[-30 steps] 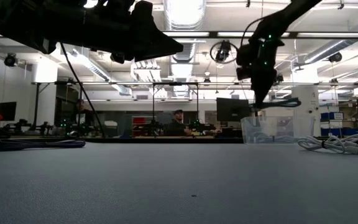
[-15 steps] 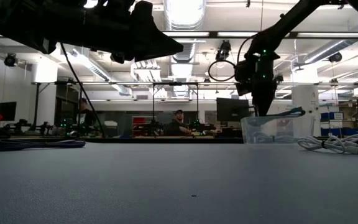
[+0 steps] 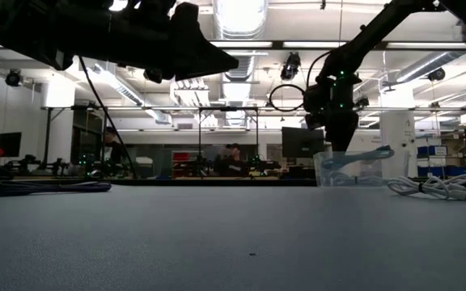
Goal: Pick and place USB-C Cables
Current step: Put the blue charger cable into the bin
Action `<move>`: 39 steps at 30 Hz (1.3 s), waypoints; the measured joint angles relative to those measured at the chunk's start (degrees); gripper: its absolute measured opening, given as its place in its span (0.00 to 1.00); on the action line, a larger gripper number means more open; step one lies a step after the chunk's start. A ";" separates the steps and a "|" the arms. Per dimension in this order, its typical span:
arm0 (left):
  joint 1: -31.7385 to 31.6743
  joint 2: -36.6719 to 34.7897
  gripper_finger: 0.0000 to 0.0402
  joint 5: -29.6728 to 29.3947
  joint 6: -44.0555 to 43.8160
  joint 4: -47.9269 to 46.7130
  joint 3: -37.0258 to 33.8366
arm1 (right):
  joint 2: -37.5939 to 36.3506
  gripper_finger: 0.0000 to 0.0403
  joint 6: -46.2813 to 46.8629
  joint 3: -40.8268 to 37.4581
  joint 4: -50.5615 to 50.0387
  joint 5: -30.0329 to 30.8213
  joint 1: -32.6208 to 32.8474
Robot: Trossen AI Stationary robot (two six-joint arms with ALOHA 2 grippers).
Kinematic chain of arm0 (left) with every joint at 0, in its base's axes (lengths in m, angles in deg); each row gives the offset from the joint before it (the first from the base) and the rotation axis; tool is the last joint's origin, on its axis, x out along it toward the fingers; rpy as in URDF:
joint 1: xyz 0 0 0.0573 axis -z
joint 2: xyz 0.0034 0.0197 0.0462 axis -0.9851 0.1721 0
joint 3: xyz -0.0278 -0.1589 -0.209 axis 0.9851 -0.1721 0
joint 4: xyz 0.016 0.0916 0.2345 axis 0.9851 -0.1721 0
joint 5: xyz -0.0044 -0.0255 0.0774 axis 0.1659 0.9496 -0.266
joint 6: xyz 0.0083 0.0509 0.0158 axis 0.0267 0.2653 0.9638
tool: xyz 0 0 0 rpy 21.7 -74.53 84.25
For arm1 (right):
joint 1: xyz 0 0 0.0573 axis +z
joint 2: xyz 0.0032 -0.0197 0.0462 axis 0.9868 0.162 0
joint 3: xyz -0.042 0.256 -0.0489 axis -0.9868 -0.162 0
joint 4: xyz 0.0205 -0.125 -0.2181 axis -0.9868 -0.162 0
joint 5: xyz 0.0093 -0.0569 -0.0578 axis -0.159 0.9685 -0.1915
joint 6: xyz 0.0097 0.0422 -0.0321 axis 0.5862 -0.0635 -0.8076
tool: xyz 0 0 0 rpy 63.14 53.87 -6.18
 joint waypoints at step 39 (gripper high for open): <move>0.00 0.02 0.34 0.00 -0.04 0.03 0.00 | -0.07 0.03 -1.15 -5.71 7.69 -3.02 0.00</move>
